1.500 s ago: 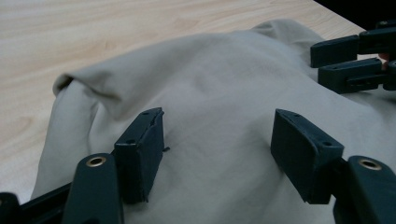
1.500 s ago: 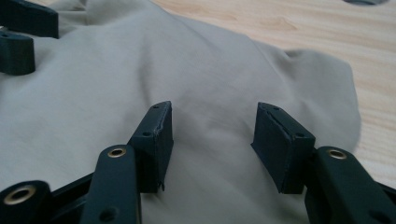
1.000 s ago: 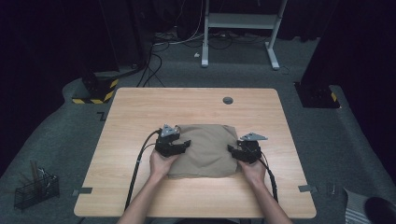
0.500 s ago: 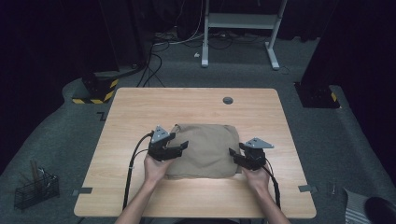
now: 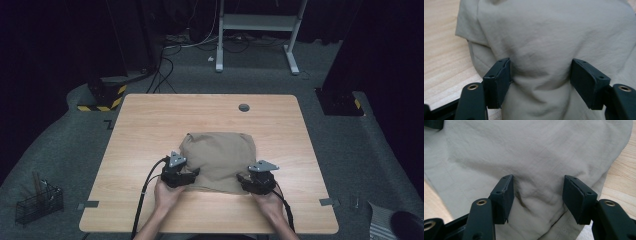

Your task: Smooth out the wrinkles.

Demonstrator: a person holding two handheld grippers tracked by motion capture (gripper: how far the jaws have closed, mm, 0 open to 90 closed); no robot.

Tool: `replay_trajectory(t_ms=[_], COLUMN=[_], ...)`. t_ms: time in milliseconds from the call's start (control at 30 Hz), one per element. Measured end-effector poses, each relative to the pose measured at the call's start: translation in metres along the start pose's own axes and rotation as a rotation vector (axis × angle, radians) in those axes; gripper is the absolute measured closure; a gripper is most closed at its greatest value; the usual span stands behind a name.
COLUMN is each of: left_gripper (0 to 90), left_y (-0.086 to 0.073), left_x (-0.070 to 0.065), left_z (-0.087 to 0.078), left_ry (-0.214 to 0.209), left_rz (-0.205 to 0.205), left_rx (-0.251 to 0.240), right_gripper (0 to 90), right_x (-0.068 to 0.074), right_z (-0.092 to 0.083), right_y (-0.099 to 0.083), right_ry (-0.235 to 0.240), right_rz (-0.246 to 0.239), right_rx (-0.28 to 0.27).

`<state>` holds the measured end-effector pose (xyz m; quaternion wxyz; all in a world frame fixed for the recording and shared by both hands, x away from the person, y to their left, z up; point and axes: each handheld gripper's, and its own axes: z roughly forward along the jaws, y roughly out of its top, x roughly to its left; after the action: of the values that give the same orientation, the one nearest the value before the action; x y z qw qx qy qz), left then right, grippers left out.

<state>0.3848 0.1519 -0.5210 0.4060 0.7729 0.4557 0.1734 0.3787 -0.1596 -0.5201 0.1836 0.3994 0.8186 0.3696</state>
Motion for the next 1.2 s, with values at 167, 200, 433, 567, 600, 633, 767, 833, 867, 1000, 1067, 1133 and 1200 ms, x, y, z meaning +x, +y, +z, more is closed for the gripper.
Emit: replay_trajectory(t_ms=[167, 200, 433, 567, 600, 633, 767, 833, 867, 1000, 1067, 1133, 1200], left_gripper=[32.1, 32.1, 31.8, 31.3, 31.2, 31.0, 30.9, 30.9, 30.9, 31.2, 31.2, 31.2, 31.2], left_y=[0.002, 0.003, 0.016, 0.018, 0.018, 0.019, 0.022, 0.023, 0.023, 0.017, 0.016, 0.014, 0.012], left_x=[0.006, 0.008, 0.018, 0.02, 0.02, 0.02, 0.019, 0.018, 0.017, 0.019, 0.02, 0.023, 0.025], left_z=[0.006, 0.009, 0.025, 0.024, 0.022, 0.02, 0.005, -0.003, -0.007, -0.023, -0.026, -0.031, -0.039], left_ry=[0.01, 0.013, 0.043, 0.04, 0.04, 0.038, 0.018, 0.01, 0.006, -0.004, -0.001, -0.008, -0.003], left_rz=[-0.011, -0.013, -0.015, -0.026, -0.026, -0.029, -0.016, -0.009, -0.007, -0.038, -0.043, -0.062, -0.069], left_rx=[-0.008, -0.006, 0.005, -0.006, -0.008, -0.01, -0.041, -0.056, -0.066, -0.114, -0.122, -0.13, -0.143], right_gripper=[42.6, 42.6, 42.5, 39.8, 39.8, 39.7, 39.7, 39.7, 39.7, 40.8, 41.2, 41.5, 41.6], right_x=[-0.002, -0.003, -0.013, -0.016, -0.016, -0.017, -0.019, -0.021, -0.022, -0.028, -0.029, -0.034, -0.037], right_z=[0.011, 0.013, 0.029, 0.03, 0.027, 0.025, 0.012, 0.005, 0.002, -0.011, -0.014, -0.022, -0.026], right_y=[0.007, 0.009, 0.022, 0.024, 0.023, 0.022, 0.016, 0.014, 0.013, 0.01, 0.009, 0.006, 0.003], right_ry=[-0.019, -0.019, -0.046, -0.039, -0.036, -0.037, -0.023, -0.02, -0.02, -0.031, -0.033, -0.042, -0.045], right_rz=[-0.002, -0.003, 0.009, 0.026, 0.032, 0.033, 0.057, 0.061, 0.06, 0.084, 0.09, 0.104, 0.115], right_rx=[0.025, 0.021, 0.014, 0.01, 0.005, -0.006, -0.044, -0.058, -0.066, -0.103, -0.111, -0.134, -0.146])
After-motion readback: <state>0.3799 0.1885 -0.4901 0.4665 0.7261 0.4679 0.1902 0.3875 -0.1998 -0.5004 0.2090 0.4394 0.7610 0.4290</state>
